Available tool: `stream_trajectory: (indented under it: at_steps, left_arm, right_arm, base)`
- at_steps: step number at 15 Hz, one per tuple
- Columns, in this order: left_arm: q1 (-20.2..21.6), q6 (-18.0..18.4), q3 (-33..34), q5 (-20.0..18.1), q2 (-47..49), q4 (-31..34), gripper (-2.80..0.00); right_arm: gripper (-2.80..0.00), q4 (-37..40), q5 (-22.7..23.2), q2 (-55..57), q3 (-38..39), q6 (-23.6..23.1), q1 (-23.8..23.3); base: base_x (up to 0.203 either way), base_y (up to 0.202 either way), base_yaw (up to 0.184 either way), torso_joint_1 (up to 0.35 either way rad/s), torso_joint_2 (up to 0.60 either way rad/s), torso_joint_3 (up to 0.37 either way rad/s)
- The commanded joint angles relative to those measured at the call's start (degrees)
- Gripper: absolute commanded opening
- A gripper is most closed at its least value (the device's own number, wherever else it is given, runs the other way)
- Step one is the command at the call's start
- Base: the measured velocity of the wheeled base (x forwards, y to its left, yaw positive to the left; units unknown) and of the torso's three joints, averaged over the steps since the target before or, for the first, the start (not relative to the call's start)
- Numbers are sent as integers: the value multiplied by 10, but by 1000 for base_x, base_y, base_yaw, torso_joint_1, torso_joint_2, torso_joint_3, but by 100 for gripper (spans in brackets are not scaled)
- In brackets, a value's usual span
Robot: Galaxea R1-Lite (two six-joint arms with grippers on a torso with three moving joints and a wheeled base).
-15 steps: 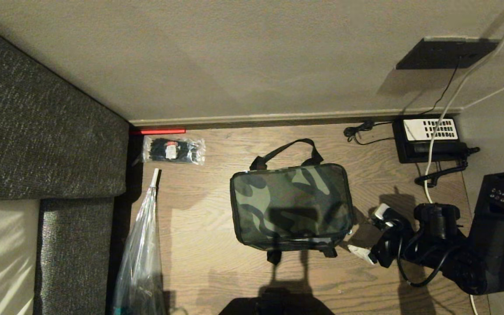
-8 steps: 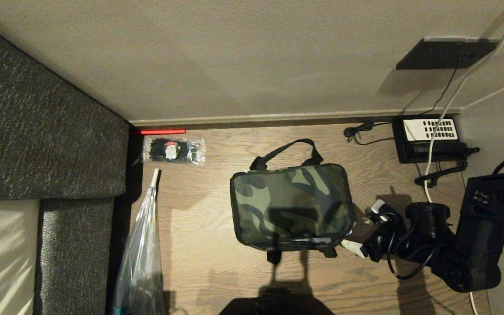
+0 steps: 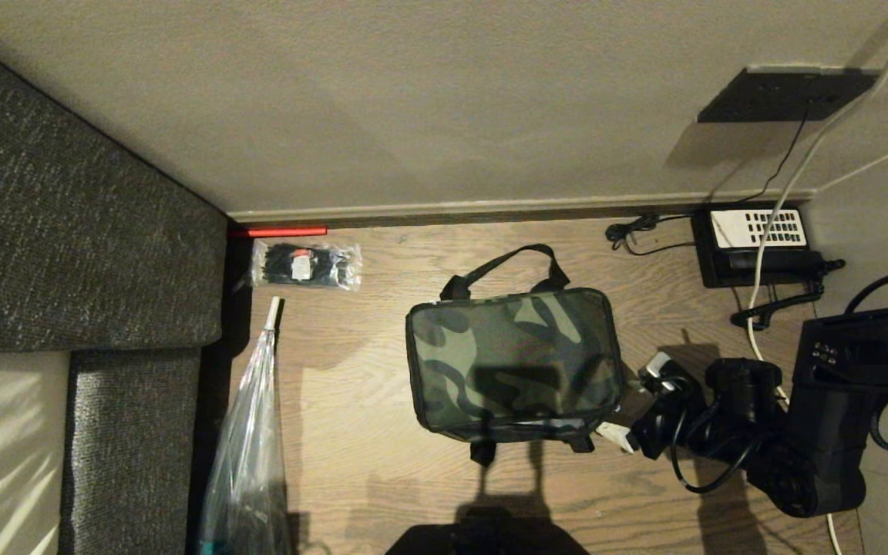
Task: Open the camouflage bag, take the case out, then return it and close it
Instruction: Open the top of the storage box
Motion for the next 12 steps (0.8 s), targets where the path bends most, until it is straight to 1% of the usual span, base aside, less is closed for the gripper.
stream_trajectory:
  at_steps: [1,3,6,9,12]
  left_arm:
    - [0,0,2,0,0,0,-280]
    - [0,0,2,0,0,0,-280]
    - [0,0,2,0,0,0,-280]
    - [0,0,2,0,0,0,-280]
    - [0,0,2,0,0,0,-280]
  right_arm:
    - [0,-5,6,8,-1,-31,-1]
    - [0,-5,10,12,-5,-48,0]
    - [0,-7,15,18,-16,-48,0]
    - [0,-41,18,31,-18,-44,0]
    - [0,-44,17,32,-14,-44,-1]
  base:
    - [0,0,0,0,0,0]
    - [0,0,0,0,0,0]
    - [0,0,0,0,0,0]
    - [0,0,0,0,0,0]
    - [0,0,0,0,0,0]
